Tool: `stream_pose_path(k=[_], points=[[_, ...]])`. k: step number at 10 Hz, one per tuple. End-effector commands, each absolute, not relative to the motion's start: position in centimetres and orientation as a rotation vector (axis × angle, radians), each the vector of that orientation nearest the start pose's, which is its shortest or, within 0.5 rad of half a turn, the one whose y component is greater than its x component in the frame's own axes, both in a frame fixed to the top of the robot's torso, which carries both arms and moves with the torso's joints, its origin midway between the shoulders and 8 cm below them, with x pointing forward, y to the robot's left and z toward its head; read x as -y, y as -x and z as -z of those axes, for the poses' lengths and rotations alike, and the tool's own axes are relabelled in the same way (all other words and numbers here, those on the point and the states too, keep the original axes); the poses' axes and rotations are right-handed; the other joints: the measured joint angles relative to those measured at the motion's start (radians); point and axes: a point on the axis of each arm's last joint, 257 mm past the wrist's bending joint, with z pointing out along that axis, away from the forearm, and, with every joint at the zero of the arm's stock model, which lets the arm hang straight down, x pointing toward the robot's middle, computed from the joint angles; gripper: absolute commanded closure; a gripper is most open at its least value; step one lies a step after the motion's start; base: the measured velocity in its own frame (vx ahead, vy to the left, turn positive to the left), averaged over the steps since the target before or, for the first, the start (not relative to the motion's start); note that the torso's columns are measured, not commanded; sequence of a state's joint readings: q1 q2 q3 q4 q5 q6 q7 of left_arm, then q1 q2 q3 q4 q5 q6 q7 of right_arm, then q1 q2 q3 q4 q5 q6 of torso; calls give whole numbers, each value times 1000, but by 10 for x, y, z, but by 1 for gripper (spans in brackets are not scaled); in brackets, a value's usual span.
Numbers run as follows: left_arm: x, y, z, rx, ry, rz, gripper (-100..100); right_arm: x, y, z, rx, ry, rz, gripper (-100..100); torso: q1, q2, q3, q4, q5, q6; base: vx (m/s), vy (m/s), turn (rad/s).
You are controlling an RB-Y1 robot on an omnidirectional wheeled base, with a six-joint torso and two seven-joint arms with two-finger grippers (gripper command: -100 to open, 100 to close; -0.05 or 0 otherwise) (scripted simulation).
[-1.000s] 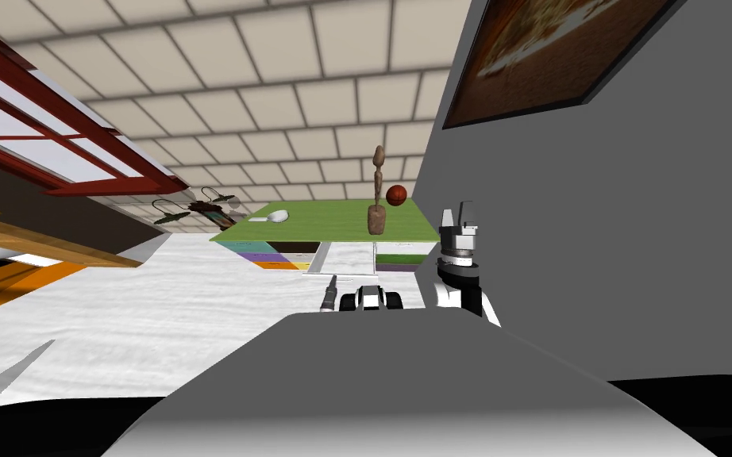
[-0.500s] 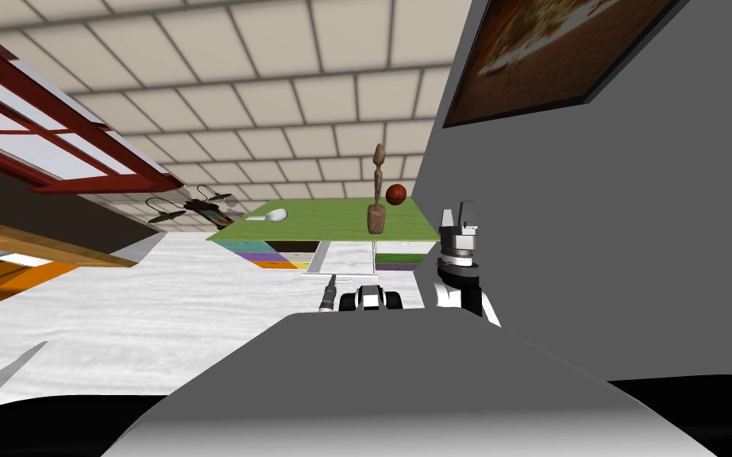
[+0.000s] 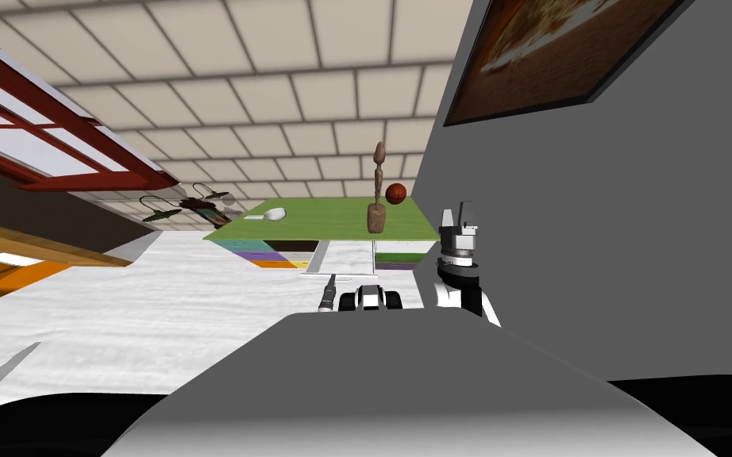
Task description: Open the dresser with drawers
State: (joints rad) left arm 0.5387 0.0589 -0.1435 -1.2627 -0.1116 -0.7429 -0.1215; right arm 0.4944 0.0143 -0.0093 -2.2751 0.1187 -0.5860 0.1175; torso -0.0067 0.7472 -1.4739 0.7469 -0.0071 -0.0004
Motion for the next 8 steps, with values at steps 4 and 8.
stream_pose_path(k=[4,8], points=[[-221,-294,409,-1419,1076,1037,0,264,-332,-39,-636,-478,-1131,0,2,-1,0,-4,3,-1,0,3,-5],[-221,-293,413,-1428,1085,1032,0,264,-332,-39,-636,-478,-1131,0,5,-6,-1,-8,6,0,0,0,0]])
